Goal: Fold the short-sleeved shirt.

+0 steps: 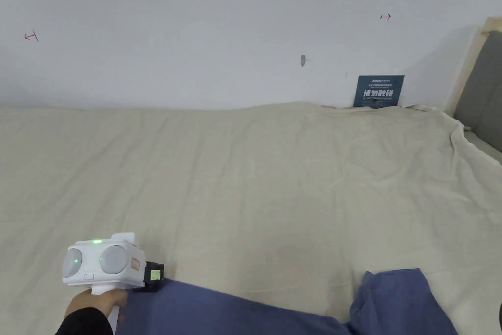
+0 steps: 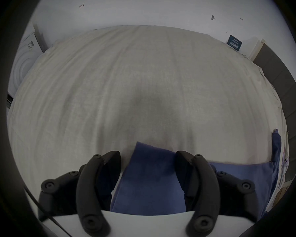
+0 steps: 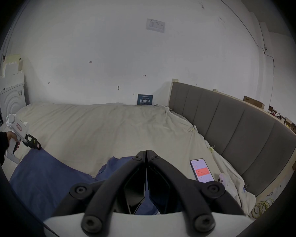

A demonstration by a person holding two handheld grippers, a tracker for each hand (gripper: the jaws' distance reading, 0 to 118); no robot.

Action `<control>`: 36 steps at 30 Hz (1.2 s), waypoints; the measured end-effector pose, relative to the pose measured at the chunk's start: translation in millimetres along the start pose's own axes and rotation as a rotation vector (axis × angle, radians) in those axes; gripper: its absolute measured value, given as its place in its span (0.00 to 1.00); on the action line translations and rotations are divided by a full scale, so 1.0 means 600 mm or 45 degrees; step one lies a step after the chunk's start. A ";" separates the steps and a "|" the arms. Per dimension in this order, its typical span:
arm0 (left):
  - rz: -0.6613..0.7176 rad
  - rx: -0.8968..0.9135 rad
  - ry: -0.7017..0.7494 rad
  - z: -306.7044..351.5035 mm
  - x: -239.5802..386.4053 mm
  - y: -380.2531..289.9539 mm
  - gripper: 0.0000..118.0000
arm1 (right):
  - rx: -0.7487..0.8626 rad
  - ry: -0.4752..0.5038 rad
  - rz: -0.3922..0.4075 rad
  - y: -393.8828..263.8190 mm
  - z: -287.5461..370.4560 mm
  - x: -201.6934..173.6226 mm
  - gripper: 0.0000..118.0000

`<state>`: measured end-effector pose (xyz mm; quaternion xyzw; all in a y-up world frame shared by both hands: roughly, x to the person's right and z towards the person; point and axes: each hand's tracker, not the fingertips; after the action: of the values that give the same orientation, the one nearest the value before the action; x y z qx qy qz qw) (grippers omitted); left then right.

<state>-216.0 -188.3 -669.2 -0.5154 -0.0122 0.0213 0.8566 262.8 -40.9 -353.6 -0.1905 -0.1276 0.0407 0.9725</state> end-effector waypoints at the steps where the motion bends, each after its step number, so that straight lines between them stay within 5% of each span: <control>1: -0.008 0.003 0.013 0.030 0.013 -0.003 0.59 | -0.006 0.001 -0.005 -0.003 0.000 0.002 0.00; 3: -0.022 0.008 0.026 0.038 0.020 0.000 0.49 | -0.024 0.005 -0.014 -0.007 0.000 0.008 0.00; 5: -0.030 0.043 -0.050 0.057 0.028 -0.006 0.12 | -0.047 0.006 -0.031 -0.010 -0.007 0.018 0.00; 6: -0.032 0.041 -0.033 0.062 0.035 -0.008 0.04 | -0.063 0.006 -0.041 -0.010 -0.013 0.023 0.00; 14: 0.010 0.236 -0.151 0.159 0.017 -0.024 0.01 | -0.478 0.042 -0.050 -0.044 -0.131 0.051 0.03; 21: 0.016 0.319 -0.217 0.240 -0.004 -0.042 0.01 | -0.777 0.051 -0.074 -0.100 -0.211 0.034 0.67; 26: 0.046 0.344 -0.258 0.272 -0.009 -0.055 0.01 | -0.919 0.063 -0.094 -0.145 -0.255 0.033 0.62; 31: 0.059 0.357 -0.246 0.289 -0.012 -0.070 0.01 | -0.903 0.126 -0.095 -0.170 -0.255 0.032 0.08; 36: 0.090 0.371 -0.241 0.306 -0.024 -0.090 0.01 | -0.796 0.129 -0.076 -0.150 -0.221 0.031 0.05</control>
<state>-237.2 -52.4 -535.5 -0.3817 -0.0713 0.1013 0.9159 318.3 -169.3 -433.8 -0.4782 -0.0907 -0.0385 0.8727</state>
